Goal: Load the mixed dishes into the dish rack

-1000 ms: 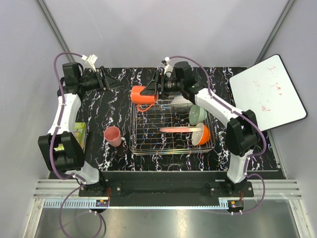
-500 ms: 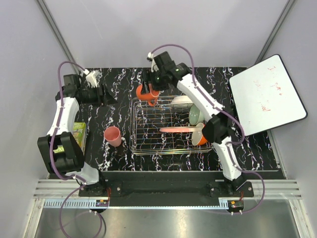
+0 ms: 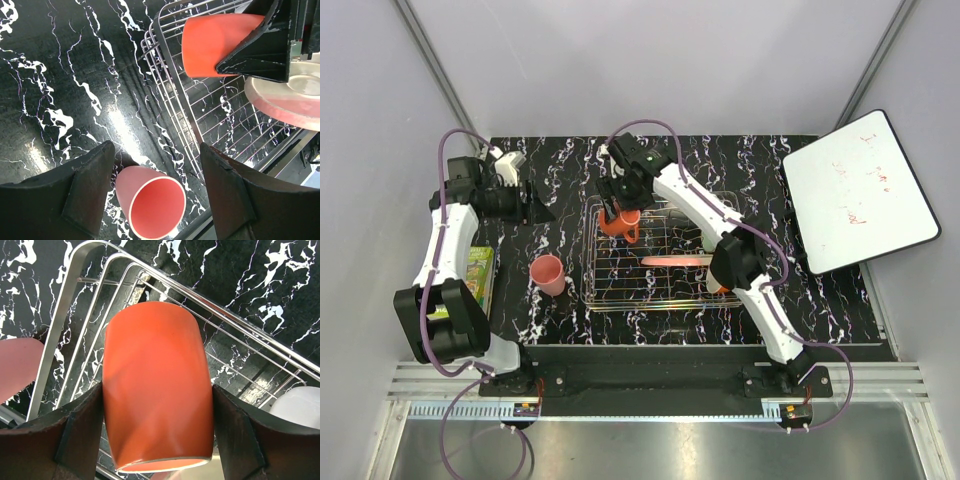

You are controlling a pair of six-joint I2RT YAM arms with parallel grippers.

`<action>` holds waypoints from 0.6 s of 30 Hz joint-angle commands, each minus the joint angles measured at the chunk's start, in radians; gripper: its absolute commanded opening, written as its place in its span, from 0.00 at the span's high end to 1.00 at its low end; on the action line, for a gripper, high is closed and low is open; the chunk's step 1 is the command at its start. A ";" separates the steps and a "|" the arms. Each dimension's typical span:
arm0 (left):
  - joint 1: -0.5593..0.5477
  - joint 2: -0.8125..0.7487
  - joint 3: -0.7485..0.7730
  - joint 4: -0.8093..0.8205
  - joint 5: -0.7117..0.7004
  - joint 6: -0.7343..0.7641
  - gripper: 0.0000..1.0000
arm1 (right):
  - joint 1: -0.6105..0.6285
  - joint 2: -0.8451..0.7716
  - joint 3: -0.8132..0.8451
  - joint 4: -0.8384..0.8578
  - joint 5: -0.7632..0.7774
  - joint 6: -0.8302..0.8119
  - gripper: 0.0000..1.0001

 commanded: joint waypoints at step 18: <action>0.005 -0.022 -0.023 0.030 -0.006 0.038 0.31 | 0.081 0.083 0.007 0.022 0.131 -0.042 0.79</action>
